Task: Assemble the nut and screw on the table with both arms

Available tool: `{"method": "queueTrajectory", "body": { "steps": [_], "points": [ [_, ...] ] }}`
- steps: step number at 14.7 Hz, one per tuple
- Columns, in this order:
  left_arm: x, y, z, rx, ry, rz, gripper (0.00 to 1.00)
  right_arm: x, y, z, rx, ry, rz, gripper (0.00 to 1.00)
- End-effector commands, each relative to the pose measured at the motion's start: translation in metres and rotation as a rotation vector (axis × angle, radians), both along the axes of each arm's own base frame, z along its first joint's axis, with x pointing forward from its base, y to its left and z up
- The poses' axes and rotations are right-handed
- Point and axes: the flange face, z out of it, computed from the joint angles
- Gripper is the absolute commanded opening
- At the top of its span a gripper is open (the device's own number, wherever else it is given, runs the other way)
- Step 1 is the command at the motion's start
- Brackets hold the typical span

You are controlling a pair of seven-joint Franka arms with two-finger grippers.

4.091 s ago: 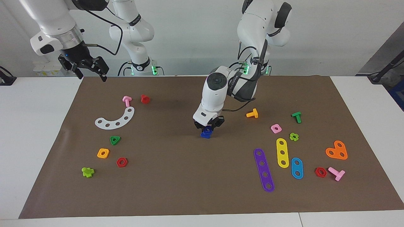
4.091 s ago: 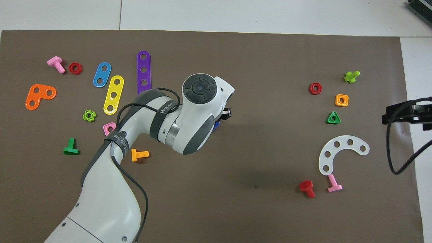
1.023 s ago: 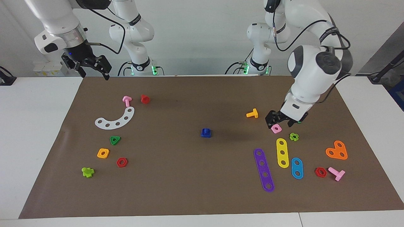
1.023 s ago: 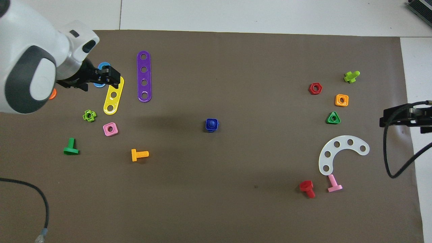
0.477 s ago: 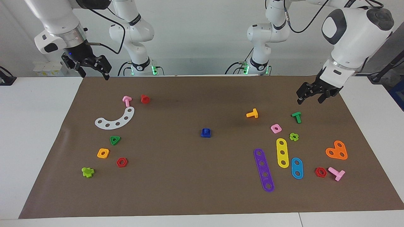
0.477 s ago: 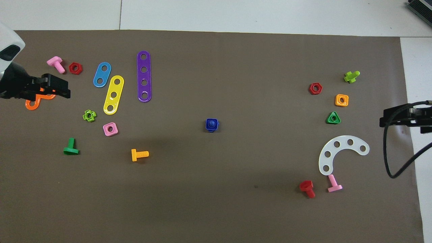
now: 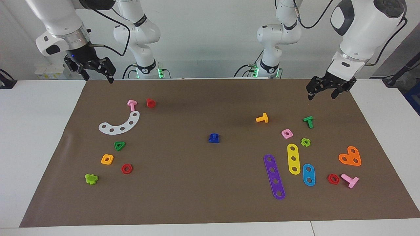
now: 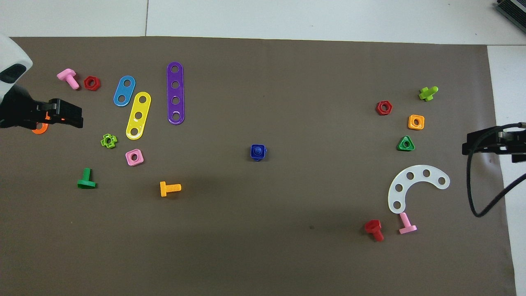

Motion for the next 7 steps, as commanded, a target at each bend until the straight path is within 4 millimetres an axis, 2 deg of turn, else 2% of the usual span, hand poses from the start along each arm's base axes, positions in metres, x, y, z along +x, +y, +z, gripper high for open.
{"method": "queueTrajectory", "body": {
  "steps": [1,7],
  "points": [
    [-0.0097,-0.0001,0.0057,0.027,-0.006,-0.019,0.99,-0.0057,0.0017,0.0013,0.018,-0.013,-0.006,1.00],
    [-0.0137,0.0011,0.0139,0.026,-0.021,-0.103,0.99,-0.0060,0.0016,0.0022,0.018,-0.016,-0.006,1.00]
  ]
}}
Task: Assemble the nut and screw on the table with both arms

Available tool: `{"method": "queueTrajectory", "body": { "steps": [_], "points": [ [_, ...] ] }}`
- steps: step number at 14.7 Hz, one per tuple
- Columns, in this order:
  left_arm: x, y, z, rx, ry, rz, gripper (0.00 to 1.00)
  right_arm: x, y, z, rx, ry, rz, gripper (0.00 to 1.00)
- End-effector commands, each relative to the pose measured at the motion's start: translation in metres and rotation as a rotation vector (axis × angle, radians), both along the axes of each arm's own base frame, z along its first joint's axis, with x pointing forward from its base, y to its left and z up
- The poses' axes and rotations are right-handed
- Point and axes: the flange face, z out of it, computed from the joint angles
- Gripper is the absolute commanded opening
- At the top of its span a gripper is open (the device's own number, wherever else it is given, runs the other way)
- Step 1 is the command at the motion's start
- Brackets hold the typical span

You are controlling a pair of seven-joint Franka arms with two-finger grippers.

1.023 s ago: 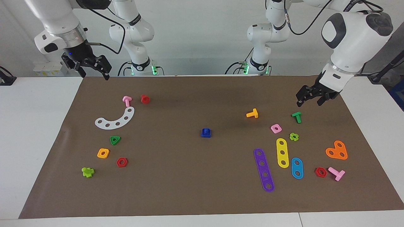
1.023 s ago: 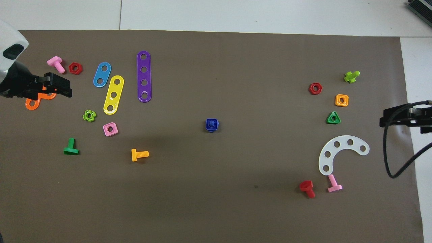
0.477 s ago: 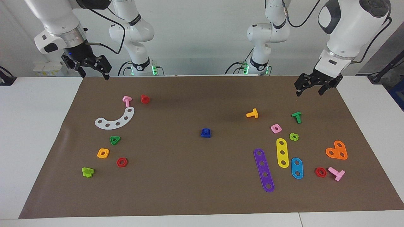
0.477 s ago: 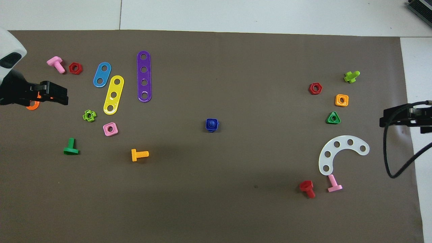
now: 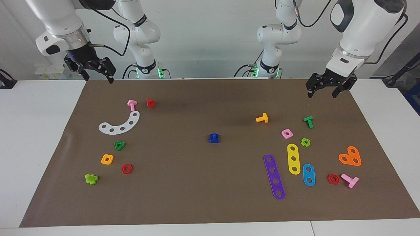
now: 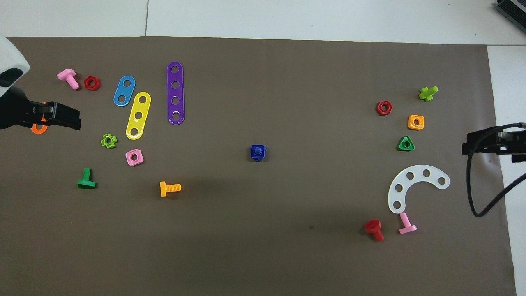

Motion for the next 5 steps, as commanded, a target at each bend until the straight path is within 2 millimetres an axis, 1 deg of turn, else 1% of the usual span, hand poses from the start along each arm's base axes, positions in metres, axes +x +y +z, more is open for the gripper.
{"method": "queueTrajectory", "body": {
  "steps": [1,4,5],
  "points": [
    [-0.0086,0.0000,0.0038,0.025,-0.006,-0.029,1.00,-0.0055,0.0016,0.0014,0.018,-0.015,-0.006,1.00],
    [-0.0087,0.0017,0.0048,0.025,-0.009,-0.027,1.00,-0.0055,0.0016,0.0014,0.018,-0.015,-0.007,1.00],
    [-0.0096,0.0035,0.0024,0.026,0.000,-0.027,1.00,-0.0060,0.0016,0.0022,0.018,-0.016,-0.006,1.00]
  ]
}}
